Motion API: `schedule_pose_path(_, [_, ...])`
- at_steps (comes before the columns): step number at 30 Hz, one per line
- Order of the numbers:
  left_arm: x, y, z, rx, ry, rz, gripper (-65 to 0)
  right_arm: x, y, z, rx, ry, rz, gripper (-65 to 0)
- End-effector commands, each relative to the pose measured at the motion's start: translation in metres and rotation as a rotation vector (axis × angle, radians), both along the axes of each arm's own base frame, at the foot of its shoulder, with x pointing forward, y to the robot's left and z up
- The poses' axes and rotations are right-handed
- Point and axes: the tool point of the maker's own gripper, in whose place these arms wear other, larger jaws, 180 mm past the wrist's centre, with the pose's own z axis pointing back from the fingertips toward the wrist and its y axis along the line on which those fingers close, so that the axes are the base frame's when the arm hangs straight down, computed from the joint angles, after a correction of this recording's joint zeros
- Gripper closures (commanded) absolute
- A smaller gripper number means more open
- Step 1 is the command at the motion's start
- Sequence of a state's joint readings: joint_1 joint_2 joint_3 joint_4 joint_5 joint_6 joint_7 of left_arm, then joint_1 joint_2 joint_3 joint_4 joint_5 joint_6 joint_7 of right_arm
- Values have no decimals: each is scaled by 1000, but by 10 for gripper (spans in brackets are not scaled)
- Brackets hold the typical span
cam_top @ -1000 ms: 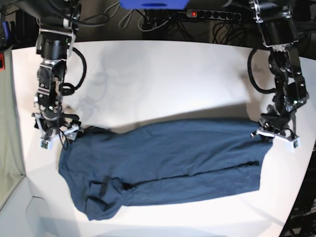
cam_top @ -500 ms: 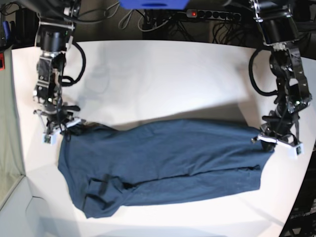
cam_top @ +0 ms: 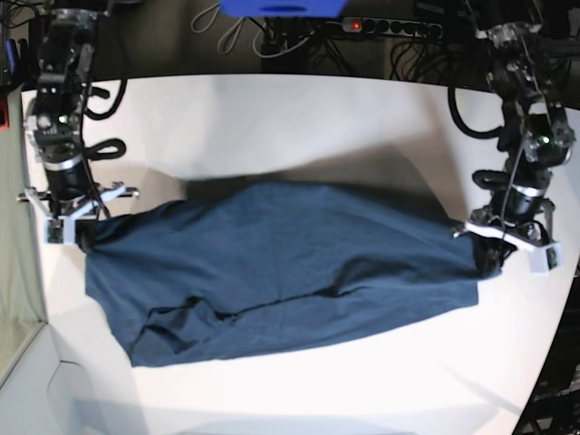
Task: Layout the t-shirt on the table in an organized manner, then fold the t-shirt properly
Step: 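Pull the shirt edges apart with both grippers to stretch it, then drag the shirt corner with the right gripper away from the left gripper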
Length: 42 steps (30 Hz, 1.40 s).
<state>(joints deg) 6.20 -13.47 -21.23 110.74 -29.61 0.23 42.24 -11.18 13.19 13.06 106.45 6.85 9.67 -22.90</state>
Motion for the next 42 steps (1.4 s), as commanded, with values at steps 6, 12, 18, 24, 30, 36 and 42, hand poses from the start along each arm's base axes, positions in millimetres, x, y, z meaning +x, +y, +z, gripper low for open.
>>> schedule_pose_path(6, [30, 36, 10, -12, -45, 90, 0, 58, -16, 24, 9, -53, -28, 0])
schedule_pose_path(12, [68, 82, -2, -83, -8, 191, 0, 118, -33, 7, 70, 74, -75, 0])
schedule_pose_path(18, [92, 86, -17, -129, 42, 206, 0, 152, -16, -42, 67, 256, -22, 0])
schedule_pose_path(24, [92, 92, -18, -124, 50, 213, 0, 156, -2, -62, 42, 329, 17, -88])
schedule_pose_path(30, [89, 100, -18, -105, 56, 219, 0, 151, 1, -69, 54, 345, 13, -270])
schedule_pose_path(36, [87, 103, -18, -96, 59, 223, 0, 119, -17, -48, 76, 237, -38, -306])
schedule_pose_path(42, [84, 101, -22, -97, 66, 219, 0, 63, 42, -37, 94, 200, 54, -306])
